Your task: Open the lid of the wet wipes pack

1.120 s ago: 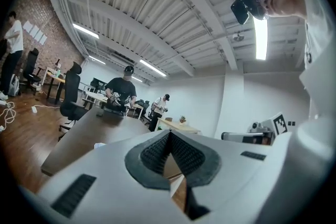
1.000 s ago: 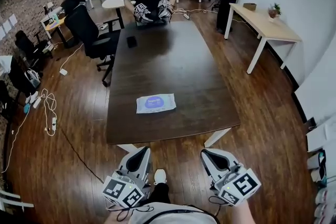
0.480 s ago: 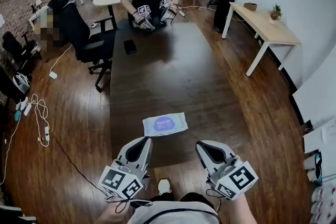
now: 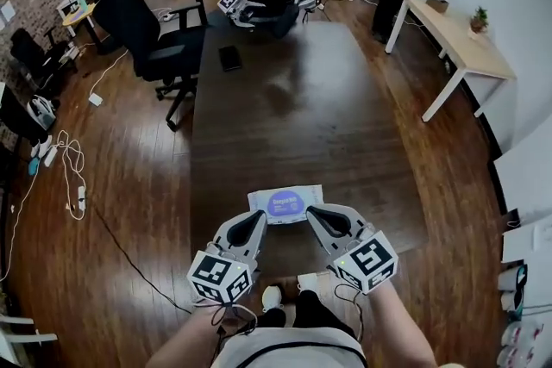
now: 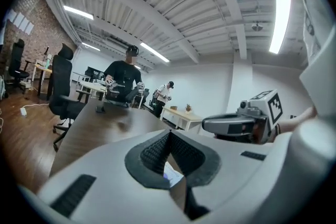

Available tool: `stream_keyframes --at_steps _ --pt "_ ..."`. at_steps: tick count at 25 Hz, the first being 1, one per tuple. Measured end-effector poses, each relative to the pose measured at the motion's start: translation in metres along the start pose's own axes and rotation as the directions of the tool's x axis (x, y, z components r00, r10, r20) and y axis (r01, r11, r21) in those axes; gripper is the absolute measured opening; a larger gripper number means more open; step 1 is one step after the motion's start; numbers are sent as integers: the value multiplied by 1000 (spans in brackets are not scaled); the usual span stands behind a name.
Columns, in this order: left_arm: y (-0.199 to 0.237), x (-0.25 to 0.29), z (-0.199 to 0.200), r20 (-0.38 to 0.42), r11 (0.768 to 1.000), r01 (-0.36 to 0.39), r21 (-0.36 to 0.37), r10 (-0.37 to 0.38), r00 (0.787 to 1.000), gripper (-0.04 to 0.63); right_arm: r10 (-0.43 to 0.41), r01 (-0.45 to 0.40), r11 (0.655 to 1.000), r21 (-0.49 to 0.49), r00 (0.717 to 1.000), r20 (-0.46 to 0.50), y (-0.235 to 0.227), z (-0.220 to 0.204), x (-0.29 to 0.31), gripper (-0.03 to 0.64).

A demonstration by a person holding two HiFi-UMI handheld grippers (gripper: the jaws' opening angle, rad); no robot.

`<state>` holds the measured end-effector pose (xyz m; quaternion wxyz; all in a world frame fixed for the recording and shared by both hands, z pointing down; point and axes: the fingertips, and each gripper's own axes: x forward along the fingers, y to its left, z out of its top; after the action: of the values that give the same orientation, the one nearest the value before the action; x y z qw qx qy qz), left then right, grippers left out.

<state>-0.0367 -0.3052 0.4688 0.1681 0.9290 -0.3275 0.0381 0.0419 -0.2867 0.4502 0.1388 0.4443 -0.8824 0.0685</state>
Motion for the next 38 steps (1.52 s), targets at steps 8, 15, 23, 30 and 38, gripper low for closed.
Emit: stream_keyframes --at_steps 8,15,23,30,38 --pt "28 51 -91 -174 998 -50 -43 42 984 2 143 -157 986 -55 969 -200 -16 -84 73 6" --pt "51 72 -136 -290 989 -134 -57 112 950 2 249 -339 926 -167 880 -404 -14 -147 105 74" --pt "58 82 -169 -366 981 -169 -99 122 922 2 218 -483 810 -333 774 -594 -24 -187 122 242" --pt "64 85 -181 -404 976 -189 -104 132 905 2 223 -538 781 -318 715 -663 -30 -204 134 253" --pt "64 89 -195 -453 972 -194 -135 114 884 2 251 -547 794 -266 694 -675 -34 -213 141 258"
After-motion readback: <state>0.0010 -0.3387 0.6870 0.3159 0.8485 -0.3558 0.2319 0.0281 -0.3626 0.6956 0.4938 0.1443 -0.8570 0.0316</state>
